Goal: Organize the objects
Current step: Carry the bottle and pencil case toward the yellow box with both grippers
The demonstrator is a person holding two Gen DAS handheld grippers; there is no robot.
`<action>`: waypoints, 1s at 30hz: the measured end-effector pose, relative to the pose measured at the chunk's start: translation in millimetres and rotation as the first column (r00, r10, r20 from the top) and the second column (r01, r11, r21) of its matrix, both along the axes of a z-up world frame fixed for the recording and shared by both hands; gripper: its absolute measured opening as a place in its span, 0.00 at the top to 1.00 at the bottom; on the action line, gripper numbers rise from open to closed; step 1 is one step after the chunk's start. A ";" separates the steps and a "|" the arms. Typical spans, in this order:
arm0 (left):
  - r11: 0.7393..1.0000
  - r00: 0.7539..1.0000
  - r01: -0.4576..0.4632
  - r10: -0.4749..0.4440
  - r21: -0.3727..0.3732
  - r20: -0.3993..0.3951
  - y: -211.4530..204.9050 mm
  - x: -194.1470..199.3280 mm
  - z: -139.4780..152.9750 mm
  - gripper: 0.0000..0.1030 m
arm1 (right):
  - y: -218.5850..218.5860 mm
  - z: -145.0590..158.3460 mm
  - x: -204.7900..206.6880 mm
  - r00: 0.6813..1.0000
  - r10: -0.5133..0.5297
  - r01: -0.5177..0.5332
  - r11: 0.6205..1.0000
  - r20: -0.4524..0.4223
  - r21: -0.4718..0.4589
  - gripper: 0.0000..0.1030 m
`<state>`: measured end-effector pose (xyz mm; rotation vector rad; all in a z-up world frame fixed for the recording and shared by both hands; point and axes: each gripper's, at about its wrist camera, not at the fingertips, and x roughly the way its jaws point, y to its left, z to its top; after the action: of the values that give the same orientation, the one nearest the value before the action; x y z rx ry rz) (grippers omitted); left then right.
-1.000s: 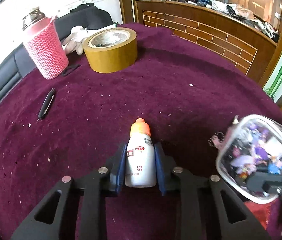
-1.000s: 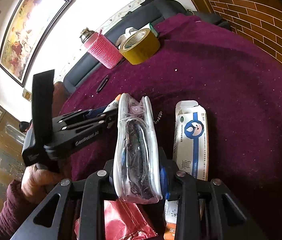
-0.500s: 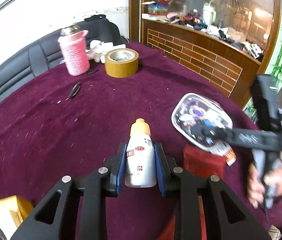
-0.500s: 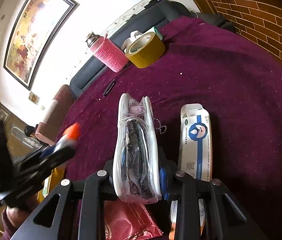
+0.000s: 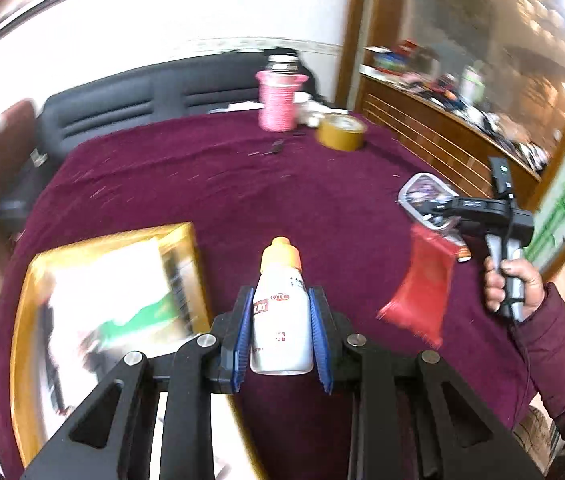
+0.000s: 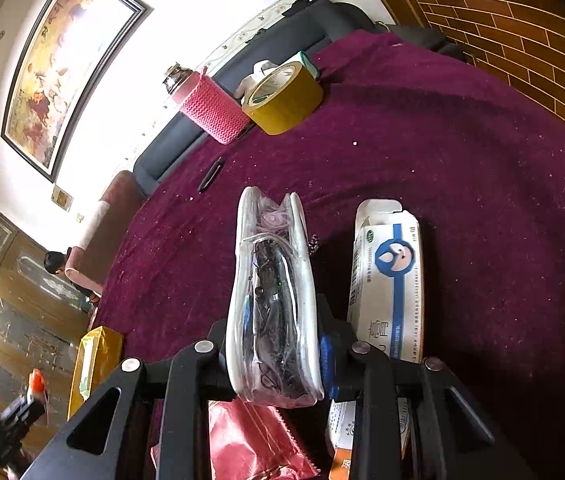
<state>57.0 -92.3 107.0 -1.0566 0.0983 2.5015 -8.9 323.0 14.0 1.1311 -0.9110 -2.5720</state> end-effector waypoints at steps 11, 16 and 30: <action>0.947 0.955 -0.295 0.290 0.123 0.062 -147.1 43.4 -17.6 0.74 | -53.1 54.6 23.7 0.993 0.098 -0.095 0.995 -0.064 0.042 0.68; 0.933 0.940 -0.338 0.330 0.121 0.080 -165.7 56.2 -34.9 0.74 | -107.9 83.4 36.6 0.971 0.212 -0.204 0.976 -0.109 0.074 0.68; 0.909 0.897 -0.417 0.412 -0.004 0.160 -187.0 48.9 -80.7 0.74 | -311.5 73.2 78.7 0.778 0.625 -0.619 0.780 -0.059 0.095 0.67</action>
<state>105.8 -279.3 26.4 -1.3800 -0.2377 2.7626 69.9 11.5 87.2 1.0906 -0.3306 -2.0821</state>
